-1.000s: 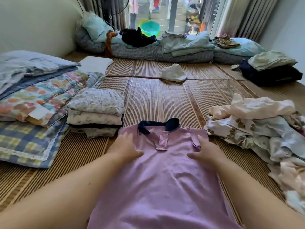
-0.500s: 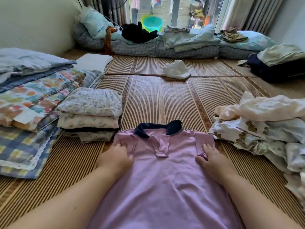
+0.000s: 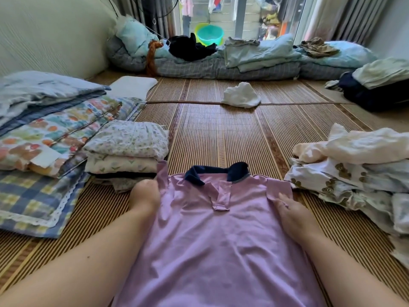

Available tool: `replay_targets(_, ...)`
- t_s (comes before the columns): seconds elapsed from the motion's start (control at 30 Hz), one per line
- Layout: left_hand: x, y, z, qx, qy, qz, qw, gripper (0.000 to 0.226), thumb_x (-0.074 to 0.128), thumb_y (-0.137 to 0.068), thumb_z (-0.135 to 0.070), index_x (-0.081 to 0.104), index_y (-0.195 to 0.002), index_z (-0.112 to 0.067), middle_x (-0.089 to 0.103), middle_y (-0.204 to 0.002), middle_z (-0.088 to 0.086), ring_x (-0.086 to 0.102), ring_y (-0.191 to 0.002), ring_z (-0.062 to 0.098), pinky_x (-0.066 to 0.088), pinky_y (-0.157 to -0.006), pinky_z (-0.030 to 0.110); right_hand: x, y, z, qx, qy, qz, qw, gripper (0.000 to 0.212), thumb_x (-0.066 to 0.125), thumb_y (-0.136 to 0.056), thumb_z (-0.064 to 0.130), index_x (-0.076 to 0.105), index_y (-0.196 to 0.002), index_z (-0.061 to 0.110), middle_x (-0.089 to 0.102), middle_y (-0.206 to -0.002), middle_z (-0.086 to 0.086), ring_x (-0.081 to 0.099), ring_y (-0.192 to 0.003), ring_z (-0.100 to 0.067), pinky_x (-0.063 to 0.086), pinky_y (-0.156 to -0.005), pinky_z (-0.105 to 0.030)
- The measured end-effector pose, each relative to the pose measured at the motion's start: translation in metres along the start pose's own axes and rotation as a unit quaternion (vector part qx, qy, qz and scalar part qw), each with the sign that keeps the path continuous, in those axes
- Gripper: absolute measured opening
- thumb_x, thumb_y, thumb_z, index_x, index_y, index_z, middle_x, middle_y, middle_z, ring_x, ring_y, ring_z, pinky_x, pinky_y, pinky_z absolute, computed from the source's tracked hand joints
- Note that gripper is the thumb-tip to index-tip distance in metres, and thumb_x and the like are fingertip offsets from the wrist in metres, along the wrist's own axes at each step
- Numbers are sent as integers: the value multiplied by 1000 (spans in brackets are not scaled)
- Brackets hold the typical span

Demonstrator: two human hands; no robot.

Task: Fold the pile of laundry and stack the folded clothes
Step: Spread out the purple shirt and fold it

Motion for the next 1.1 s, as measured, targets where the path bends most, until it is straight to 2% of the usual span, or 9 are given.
replay_targets(0.13, -5, 9, 10, -170, 370, 1, 913, 15, 49, -76, 2, 56, -66, -7, 54, -74, 16, 54, -72, 25, 45, -71, 39, -11, 0, -9, 84, -350, -116, 926, 34, 40, -103, 30, 70, -110, 15, 67, -114, -6, 62, -106, -23, 47, -97, -38)
replay_targets(0.3, -11, 35, -20, 81, 166, -38, 982, 27, 45, -87, -6, 53, -61, -8, 50, -60, 9, 44, -62, 22, 34, -58, 32, -19, 7, 9, 15, -460, -127, 879, 35, 36, -103, 35, 70, -109, 26, 68, -118, 6, 60, -113, -11, 45, -101, -37)
replay_targets(0.43, 18, 56, -37, 163, 159, 156, 961, 25, 49, -96, -17, 65, -79, -8, 63, -79, 10, 54, -74, 20, 41, -61, 23, -12, 14, 30, -103, -256, 19, 961, 42, 37, -92, 65, 54, -127, 48, 46, -145, 17, 39, -135, -6, 34, -109, -35)
replay_targets(0.53, 50, 66, -34, 182, -129, 351, 909, 15, 51, -97, -29, 65, -100, -31, 58, -130, 6, 52, -113, 20, 40, -98, 31, 4, 21, 33, -87, 0, 203, 975, 77, 29, -81, 79, 34, -146, 37, 22, -158, 6, 18, -147, -15, 16, -119, -38)
replay_targets(0.6, 55, 62, -29, 234, -258, 290, 892, 22, 53, -92, -35, 72, -100, -27, 67, -117, -1, 58, -106, 16, 45, -97, 33, 6, 24, 36, -99, 71, 231, 965, 92, 19, -75, 87, 36, -146, 32, 22, -158, 6, 10, -148, -13, 10, -119, -42)
replay_targets(0.73, 49, 41, -36, 362, -165, 82, 914, 31, 58, -88, -26, 67, -117, -29, 65, -124, -6, 55, -119, 14, 40, -103, 31, -5, 15, 39, -98, 87, 114, 985, 58, 41, -97, 51, 32, -149, 27, 18, -160, 8, 7, -148, -10, 9, -118, -43)
replay_targets(0.9, 74, 16, -18, 307, -409, 203, 835, 89, 46, -84, -69, 2, -153, -35, -9, -162, -1, -10, -148, 19, 6, -119, 44, 1, -6, 31, -77, 157, 135, 975, 86, 49, -89, 61, -1, -153, 32, -13, -161, 5, -12, -148, -13, 1, -117, -52)
replay_targets(1.03, 82, 9, -15, 266, -437, 267, 817, 94, 45, -78, -75, -5, -150, -42, -18, -160, 0, -15, -147, 23, 1, -117, 50, 18, -15, 25, -54, 218, 209, 952, 87, 41, -85, 72, -1, -152, 36, -21, -159, 2, -23, -145, -19, -4, -114, -59)
replay_targets(1.1, 77, 6, -28, 264, -375, 266, 848, 95, 54, -71, -71, 13, -151, -39, 1, -161, 1, 4, -148, 24, 13, -118, 48, 14, -26, 27, -62, 186, 185, 963, 78, 44, -82, 73, 21, -149, 41, -1, -162, 4, -6, -149, -20, 5, -113, -60)
Point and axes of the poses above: each hand's wrist, its own y-axis away from the middle knuckle, its own x-axis out of the palm, z = x × y, the point moved 3 cm from there along -y, towards the middle knuckle
